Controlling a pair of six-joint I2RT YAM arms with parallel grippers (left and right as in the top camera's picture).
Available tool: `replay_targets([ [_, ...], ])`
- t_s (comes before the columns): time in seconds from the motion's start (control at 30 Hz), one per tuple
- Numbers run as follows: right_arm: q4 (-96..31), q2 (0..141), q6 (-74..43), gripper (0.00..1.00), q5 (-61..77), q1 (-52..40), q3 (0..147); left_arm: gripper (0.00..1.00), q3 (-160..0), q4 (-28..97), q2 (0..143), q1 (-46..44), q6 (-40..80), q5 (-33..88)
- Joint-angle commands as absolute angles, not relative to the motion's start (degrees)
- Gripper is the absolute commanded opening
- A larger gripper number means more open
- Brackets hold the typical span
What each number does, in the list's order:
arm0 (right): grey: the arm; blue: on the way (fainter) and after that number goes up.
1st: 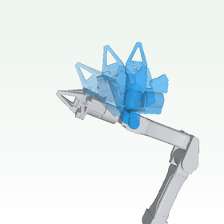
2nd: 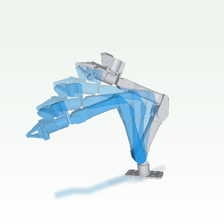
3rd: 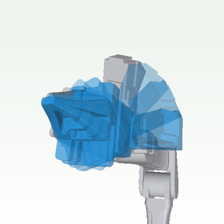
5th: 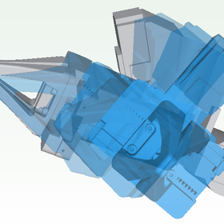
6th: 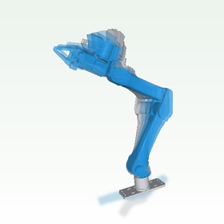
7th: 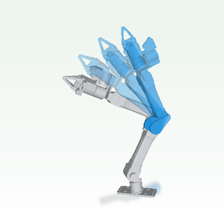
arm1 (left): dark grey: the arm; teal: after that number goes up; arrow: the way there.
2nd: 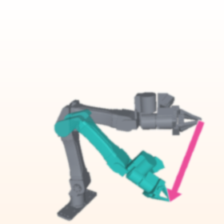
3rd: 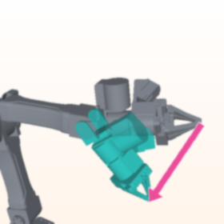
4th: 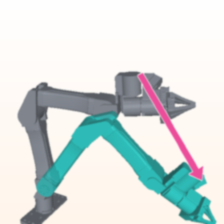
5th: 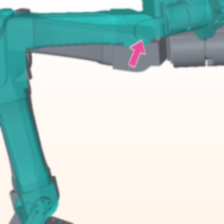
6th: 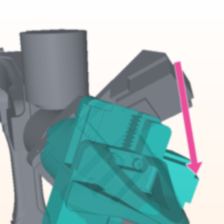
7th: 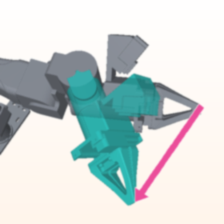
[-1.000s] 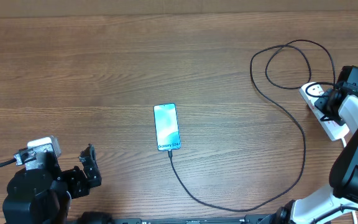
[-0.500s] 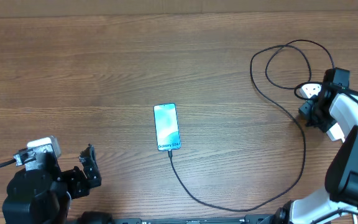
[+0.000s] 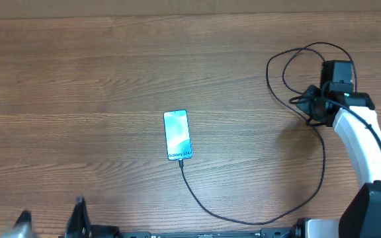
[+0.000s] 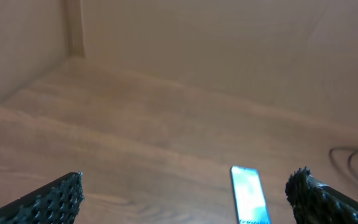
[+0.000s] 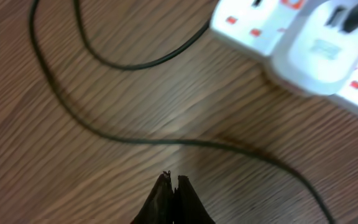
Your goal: Plug charger to phone and switch on socket
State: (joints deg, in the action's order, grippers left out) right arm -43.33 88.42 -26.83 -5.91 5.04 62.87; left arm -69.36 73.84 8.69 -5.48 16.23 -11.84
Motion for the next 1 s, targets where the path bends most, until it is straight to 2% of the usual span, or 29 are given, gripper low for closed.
replay_targets([
  [0.0,-43.5,86.9,-26.7,0.04,-0.8,4.1,63.1,1.00,-69.9,74.5,3.5,-5.3,16.8,-12.4],
  [0.2,-41.8,86.9,-27.2,0.04,4.1,3.9,63.1,1.00,-70.7,82.8,0.3,-5.1,17.2,-12.4],
  [0.8,-37.0,86.3,-27.5,0.04,9.3,3.8,63.1,1.00,-70.5,82.7,0.3,-5.1,17.2,-12.4],
  [0.97,-36.3,84.8,-23.6,0.04,9.1,3.8,63.1,1.00,-70.5,82.7,0.3,-4.7,17.2,-12.4],
])
